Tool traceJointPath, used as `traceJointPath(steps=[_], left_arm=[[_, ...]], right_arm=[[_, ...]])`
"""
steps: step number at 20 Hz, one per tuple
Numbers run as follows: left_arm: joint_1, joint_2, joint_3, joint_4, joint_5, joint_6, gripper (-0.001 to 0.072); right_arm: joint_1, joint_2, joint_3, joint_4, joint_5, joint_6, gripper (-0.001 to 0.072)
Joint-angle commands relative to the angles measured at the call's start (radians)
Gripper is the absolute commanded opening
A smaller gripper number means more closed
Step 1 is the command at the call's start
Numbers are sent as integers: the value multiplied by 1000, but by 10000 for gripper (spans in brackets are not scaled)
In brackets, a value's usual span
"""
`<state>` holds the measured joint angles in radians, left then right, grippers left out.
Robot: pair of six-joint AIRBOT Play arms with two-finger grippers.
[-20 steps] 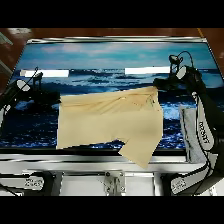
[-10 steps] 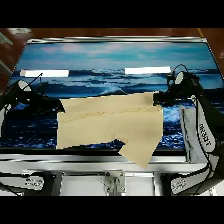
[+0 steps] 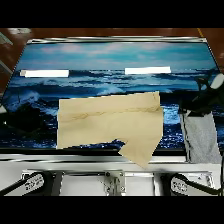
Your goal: Fold the shirts.
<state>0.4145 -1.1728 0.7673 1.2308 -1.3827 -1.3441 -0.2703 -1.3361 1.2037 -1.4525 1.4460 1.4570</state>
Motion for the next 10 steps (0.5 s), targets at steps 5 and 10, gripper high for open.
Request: traceJointPath(steps=[5,10], left_arm=[[124,161,-364,-251,195,155,601],[32,141,-366,-291,311,127,591]], right_arm=[[-101,137,-326,279,-115,-48,566],[-101,137,-327,299,-154,-48,566]])
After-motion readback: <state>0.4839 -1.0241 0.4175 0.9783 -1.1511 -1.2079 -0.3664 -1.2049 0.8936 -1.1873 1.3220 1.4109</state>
